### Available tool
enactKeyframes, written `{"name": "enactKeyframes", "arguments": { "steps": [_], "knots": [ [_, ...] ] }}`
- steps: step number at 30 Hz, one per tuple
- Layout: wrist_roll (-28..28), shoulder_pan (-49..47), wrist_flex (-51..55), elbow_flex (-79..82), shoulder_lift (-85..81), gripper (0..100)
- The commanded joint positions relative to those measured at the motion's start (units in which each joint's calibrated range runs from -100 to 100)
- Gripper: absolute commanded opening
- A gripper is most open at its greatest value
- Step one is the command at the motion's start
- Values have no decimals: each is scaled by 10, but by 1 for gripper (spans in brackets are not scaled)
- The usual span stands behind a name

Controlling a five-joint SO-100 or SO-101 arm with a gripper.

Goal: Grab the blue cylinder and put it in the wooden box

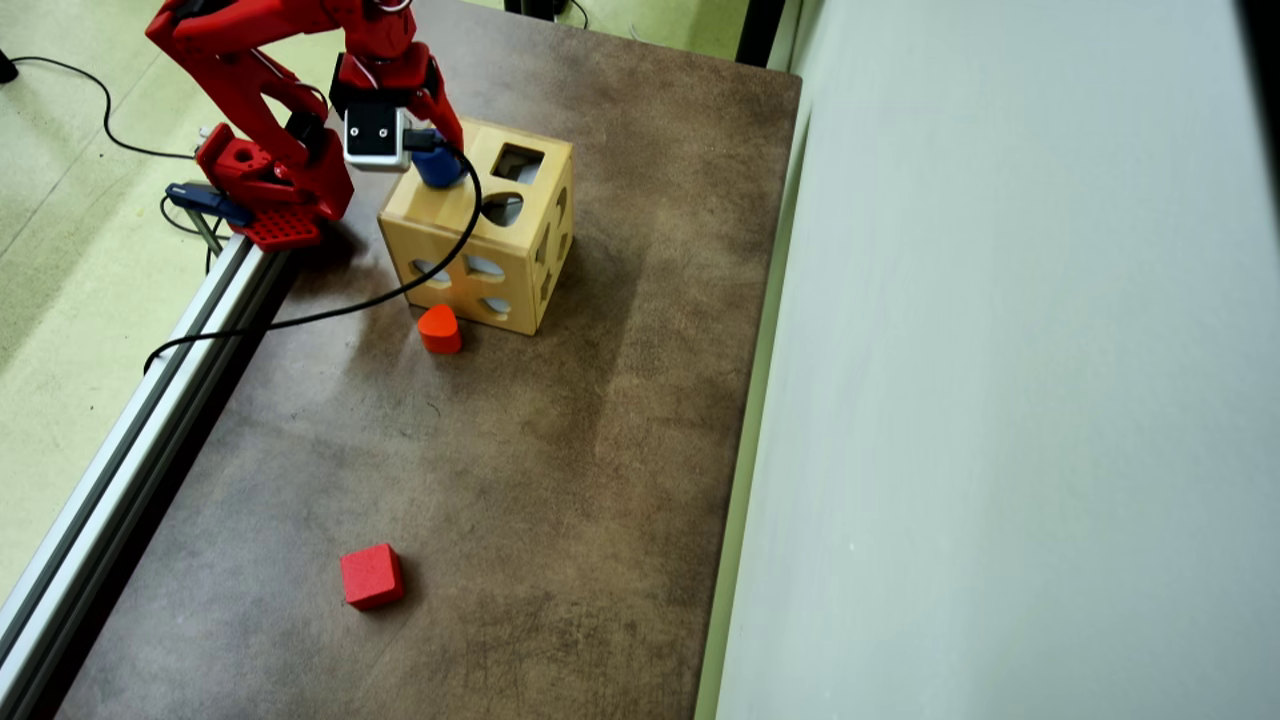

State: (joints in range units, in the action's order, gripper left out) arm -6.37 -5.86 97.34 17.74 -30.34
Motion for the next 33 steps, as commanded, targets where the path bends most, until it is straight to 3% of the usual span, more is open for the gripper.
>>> {"name": "enactKeyframes", "arguments": {
  "steps": [1, 33],
  "knots": [
    [-3, -10, 7, -2, -11, 15],
    [0, -44, 6, 6, -10, 15]
  ]
}}
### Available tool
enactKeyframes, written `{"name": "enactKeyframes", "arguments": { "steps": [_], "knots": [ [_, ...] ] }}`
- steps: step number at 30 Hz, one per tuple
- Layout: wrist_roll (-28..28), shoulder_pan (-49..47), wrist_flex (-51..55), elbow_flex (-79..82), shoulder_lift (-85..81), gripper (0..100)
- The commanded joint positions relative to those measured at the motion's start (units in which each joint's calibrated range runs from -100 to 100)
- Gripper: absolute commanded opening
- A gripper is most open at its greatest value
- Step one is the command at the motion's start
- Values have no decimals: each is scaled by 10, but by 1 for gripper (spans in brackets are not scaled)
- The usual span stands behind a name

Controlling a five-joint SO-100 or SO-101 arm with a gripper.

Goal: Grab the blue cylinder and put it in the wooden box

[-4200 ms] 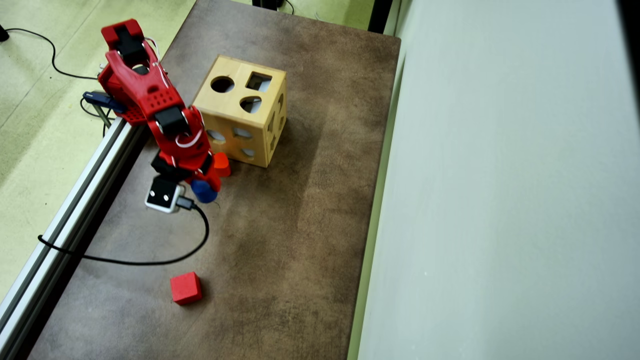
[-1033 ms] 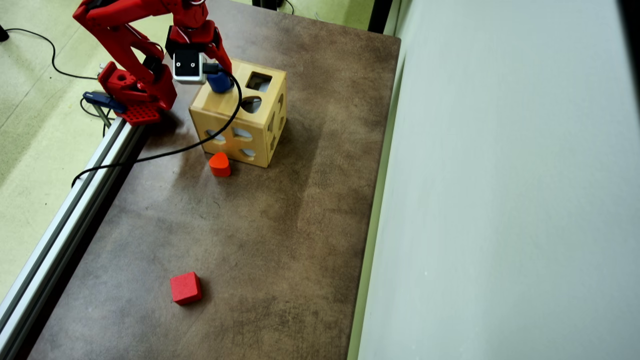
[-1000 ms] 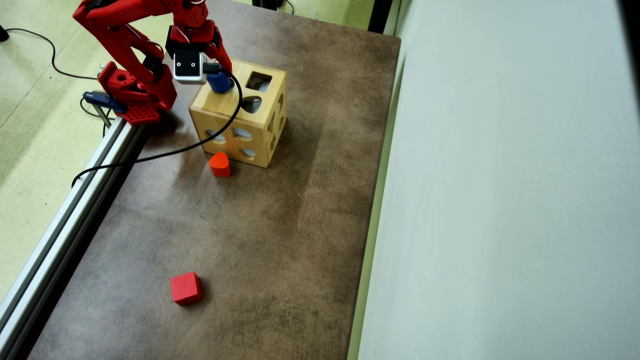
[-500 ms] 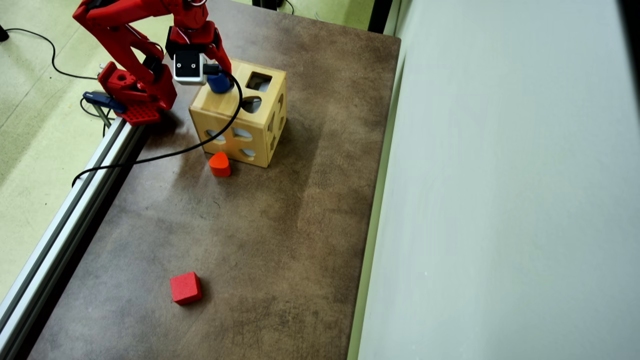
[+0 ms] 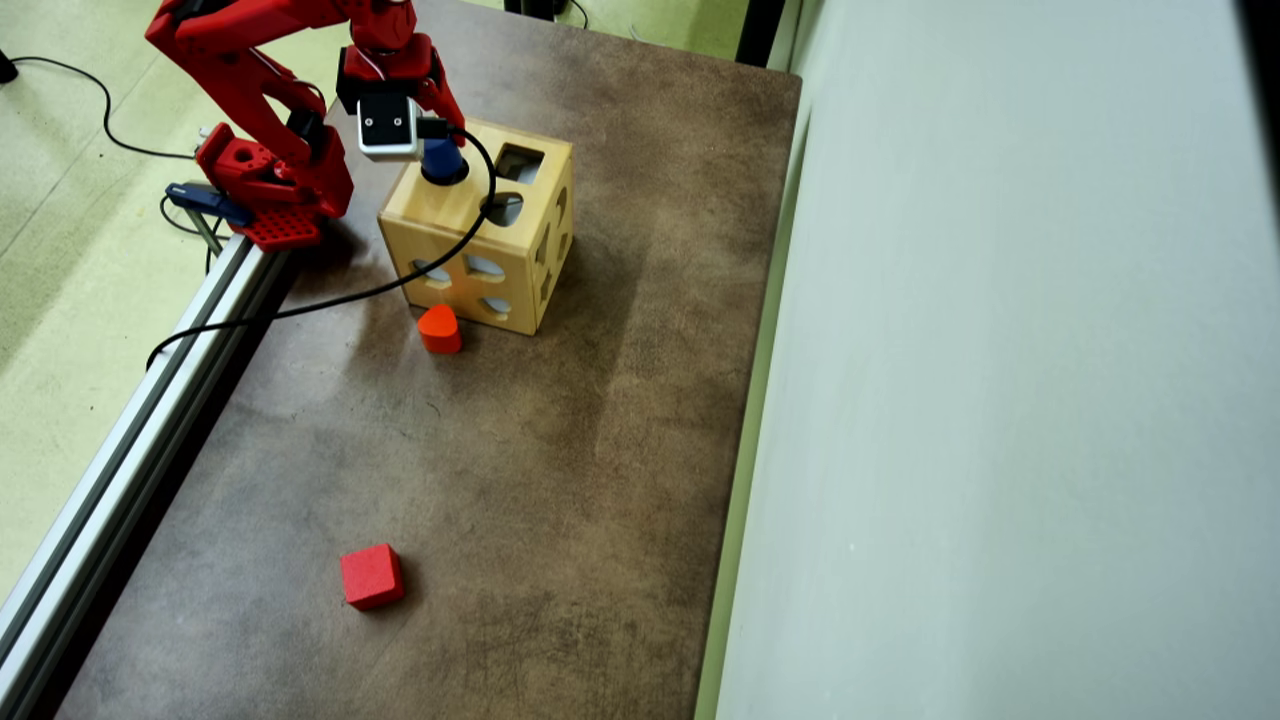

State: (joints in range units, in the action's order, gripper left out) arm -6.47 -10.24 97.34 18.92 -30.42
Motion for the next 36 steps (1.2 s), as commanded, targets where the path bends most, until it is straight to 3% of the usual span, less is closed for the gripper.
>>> {"name": "enactKeyframes", "arguments": {
  "steps": [1, 5, 36],
  "knots": [
    [1, 7, 6, -6, -10, 15],
    [0, 37, 5, -4, -9, 15],
    [0, 12, 5, -8, -9, 16]
  ]
}}
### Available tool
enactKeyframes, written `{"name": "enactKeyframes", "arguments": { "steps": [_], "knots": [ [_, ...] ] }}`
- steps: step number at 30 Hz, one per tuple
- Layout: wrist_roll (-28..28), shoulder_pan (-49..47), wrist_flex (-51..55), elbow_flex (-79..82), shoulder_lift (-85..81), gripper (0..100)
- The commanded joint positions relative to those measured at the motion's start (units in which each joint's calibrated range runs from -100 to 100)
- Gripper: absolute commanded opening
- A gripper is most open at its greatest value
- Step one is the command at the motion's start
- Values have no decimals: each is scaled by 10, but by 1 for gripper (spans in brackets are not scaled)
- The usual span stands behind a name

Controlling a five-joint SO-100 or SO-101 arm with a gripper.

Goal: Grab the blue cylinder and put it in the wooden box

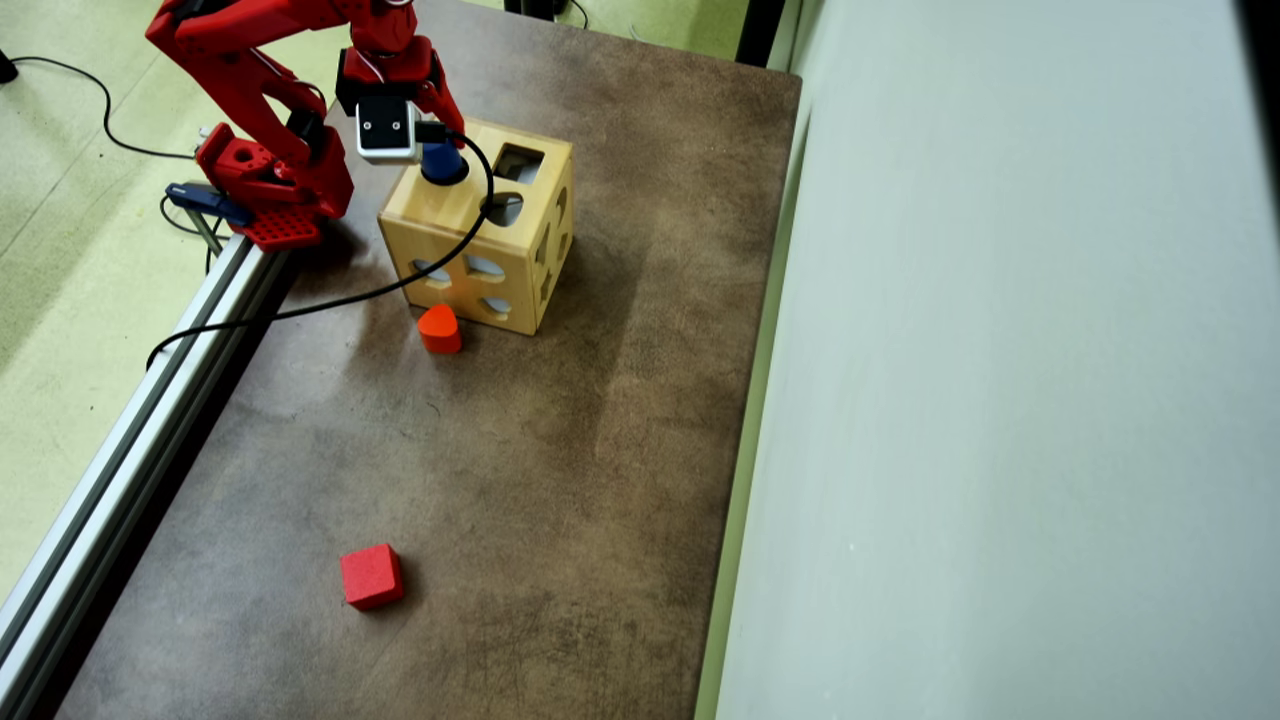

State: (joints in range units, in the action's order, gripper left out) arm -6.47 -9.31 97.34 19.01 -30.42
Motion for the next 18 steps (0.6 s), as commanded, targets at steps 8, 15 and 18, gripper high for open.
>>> {"name": "enactKeyframes", "arguments": {
  "steps": [8, 15, 18],
  "knots": [
    [0, 2, 5, -6, -7, 30],
    [-2, 2, 5, -11, -9, 38],
    [-3, -4, 6, -15, -19, 38]
  ]
}}
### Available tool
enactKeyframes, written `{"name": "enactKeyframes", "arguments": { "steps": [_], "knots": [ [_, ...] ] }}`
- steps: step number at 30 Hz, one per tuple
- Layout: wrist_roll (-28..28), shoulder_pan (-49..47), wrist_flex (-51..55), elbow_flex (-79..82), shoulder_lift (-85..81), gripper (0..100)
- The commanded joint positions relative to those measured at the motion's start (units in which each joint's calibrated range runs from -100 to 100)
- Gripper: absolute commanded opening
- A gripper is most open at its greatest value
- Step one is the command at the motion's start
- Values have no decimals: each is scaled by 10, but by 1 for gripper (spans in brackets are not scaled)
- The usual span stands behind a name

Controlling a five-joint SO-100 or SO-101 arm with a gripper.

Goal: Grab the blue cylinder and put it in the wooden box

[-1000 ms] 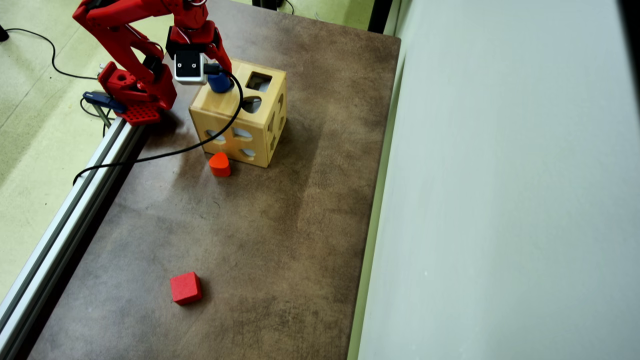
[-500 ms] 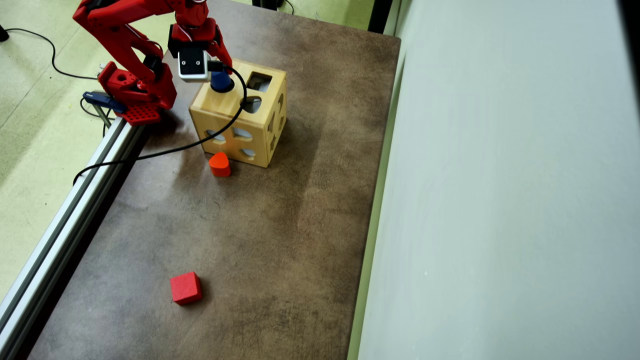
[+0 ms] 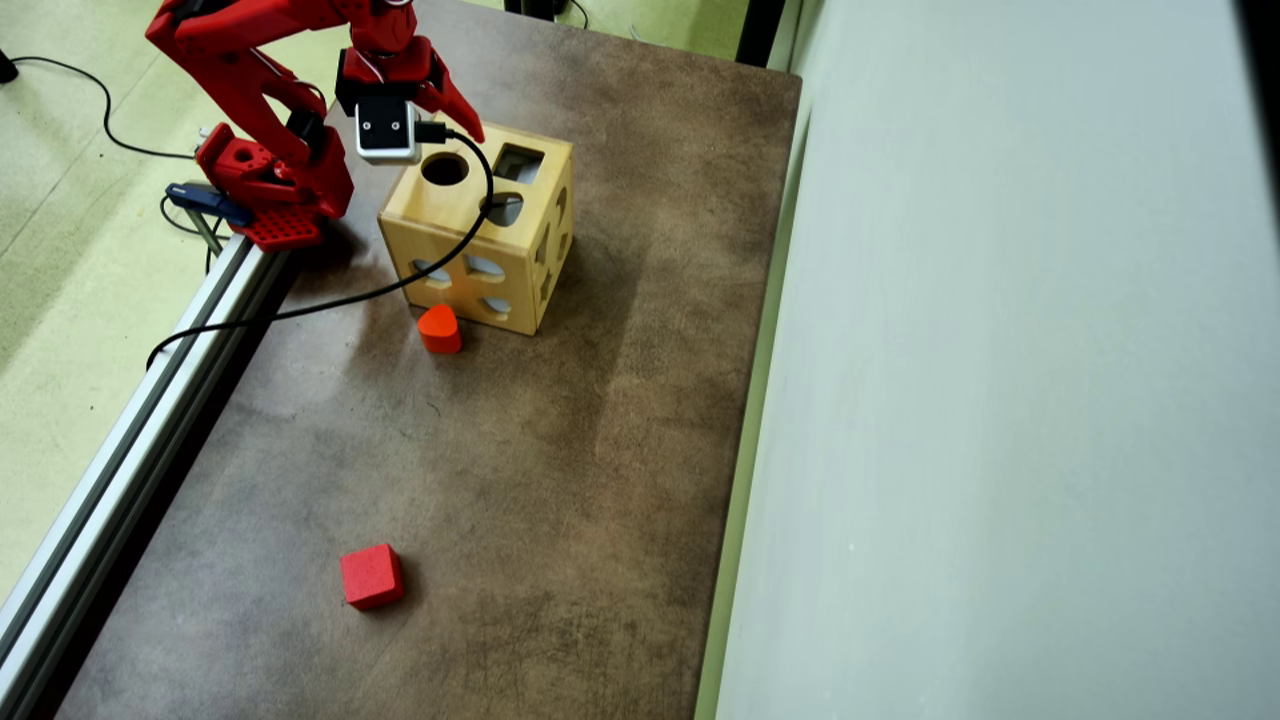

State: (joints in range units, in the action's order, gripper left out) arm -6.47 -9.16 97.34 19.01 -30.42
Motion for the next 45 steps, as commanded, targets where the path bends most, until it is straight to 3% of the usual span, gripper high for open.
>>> {"name": "enactKeyframes", "arguments": {
  "steps": [1, 20, 31, 41, 45],
  "knots": [
    [-3, -1, 6, -18, -23, 38],
    [0, 2, 7, -337, -179, 38],
    [-1, 2, 7, -338, -289, 18],
    [0, 3, 9, -330, -344, 17],
    [26, 2, 9, -314, -363, 17]
  ]
}}
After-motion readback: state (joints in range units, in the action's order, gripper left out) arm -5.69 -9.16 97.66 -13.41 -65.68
